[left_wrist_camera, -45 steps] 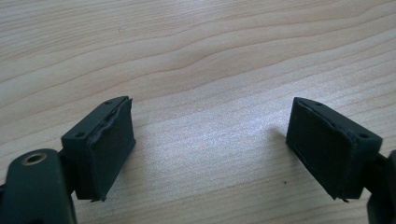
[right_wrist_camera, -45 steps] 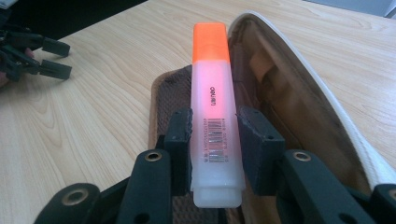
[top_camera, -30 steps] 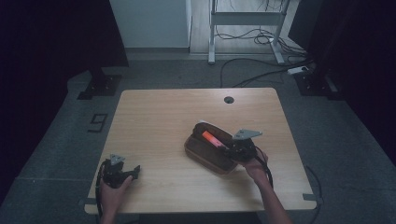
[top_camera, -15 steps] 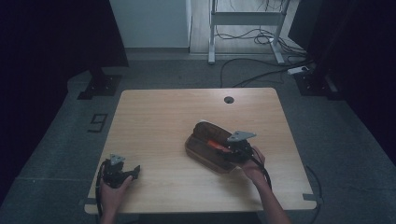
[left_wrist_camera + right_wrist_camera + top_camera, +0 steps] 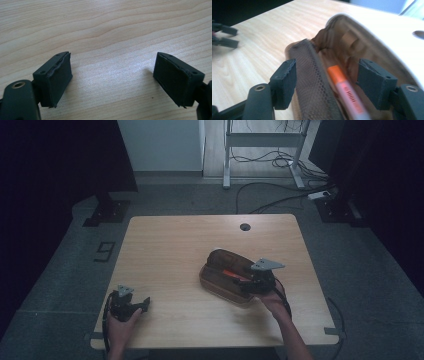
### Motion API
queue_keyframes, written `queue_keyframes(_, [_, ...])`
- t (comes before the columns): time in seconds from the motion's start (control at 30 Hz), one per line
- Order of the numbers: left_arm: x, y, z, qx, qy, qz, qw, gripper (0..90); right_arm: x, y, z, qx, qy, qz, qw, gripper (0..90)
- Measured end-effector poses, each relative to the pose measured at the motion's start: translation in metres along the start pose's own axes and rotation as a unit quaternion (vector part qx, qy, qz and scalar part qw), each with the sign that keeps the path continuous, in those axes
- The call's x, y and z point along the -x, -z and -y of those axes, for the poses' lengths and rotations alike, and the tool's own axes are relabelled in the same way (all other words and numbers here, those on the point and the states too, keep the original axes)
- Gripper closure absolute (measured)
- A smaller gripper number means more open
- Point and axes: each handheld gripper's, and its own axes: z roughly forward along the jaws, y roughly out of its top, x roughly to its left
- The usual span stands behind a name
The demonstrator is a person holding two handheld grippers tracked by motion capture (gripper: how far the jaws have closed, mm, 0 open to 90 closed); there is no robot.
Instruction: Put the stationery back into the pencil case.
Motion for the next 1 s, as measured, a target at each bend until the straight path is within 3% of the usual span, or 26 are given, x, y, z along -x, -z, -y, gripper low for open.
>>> queue_keyframes(0.13, [0.000,0.000,0.000,0.000,0.000,0.000,1.0000,14.9,0.001,0.010,-0.001,0.014,-0.008,-0.002,0.9999,32.6])
queue_keyframes(0.53, [0.000,0.000,0.000,0.000,0.000,0.000,1.0000,14.9,0.013,0.042,0.015,0.037,-0.021,0.029,0.9987,32.3])
queue_keyframes(0.87, [0.000,0.000,0.000,0.000,0.000,0.000,1.0000,14.9,0.031,0.067,0.051,0.014,-0.039,0.071,0.9966,32.0])
queue_keyframes(1.0, [0.000,0.000,0.000,0.000,0.000,0.000,1.0000,14.9,0.043,0.074,0.070,0.001,-0.060,0.088,0.9943,32.1])
